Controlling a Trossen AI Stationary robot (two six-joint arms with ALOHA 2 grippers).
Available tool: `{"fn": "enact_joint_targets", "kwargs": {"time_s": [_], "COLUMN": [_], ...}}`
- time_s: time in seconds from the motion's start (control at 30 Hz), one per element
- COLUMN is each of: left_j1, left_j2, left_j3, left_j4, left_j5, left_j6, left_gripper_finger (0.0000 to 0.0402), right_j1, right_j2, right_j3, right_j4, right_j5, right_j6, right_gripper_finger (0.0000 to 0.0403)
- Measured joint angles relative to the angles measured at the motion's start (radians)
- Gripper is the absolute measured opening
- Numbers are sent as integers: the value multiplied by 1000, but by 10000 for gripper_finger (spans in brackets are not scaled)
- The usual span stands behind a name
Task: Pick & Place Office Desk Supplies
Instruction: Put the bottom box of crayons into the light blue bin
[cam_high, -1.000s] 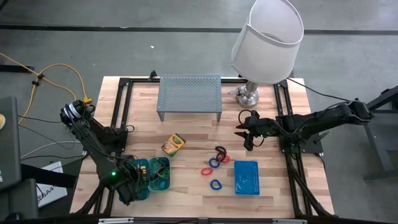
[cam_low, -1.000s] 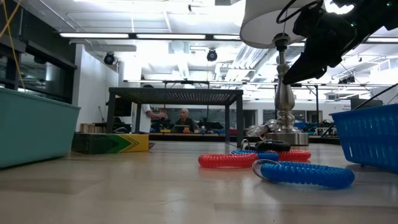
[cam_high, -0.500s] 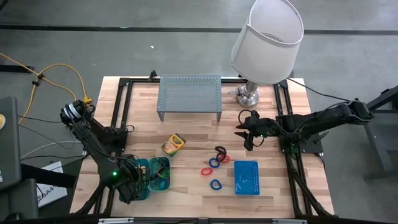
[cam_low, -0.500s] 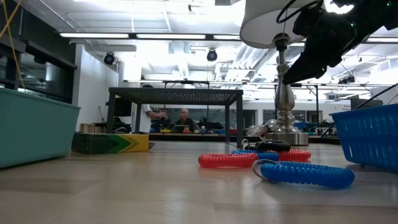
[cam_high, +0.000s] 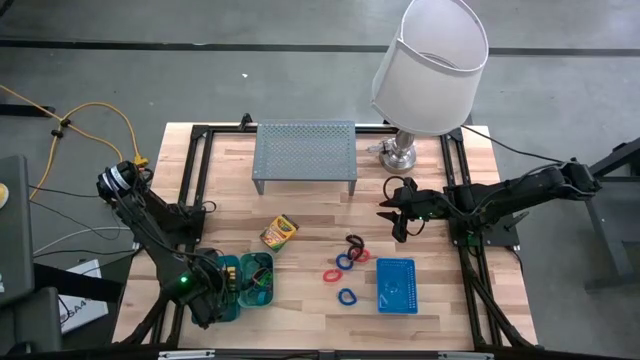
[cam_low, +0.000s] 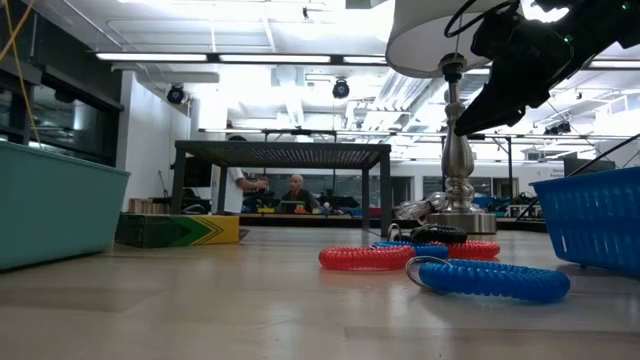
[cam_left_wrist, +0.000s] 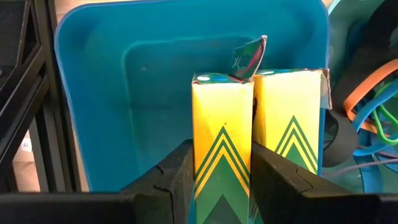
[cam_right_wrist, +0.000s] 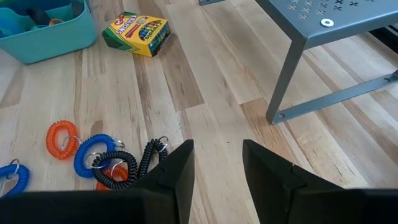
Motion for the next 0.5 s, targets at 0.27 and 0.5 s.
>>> {"fn": "enact_joint_targets", "kwargs": {"time_s": [0.27,0.5], "left_j1": [0,0], "left_j2": [0,0], "left_j3": [0,0], "left_j4": [-2,-8], "left_j5": [0,0], "left_j6": [4,16], "left_gripper_finger": [134,134], "right_j1": [0,0], "right_j2": [0,0], "right_j3": [0,0], "right_j4": [0,0], "right_j5": [0,0], "right_j6": [0,0], "right_gripper_finger": [124,124]}}
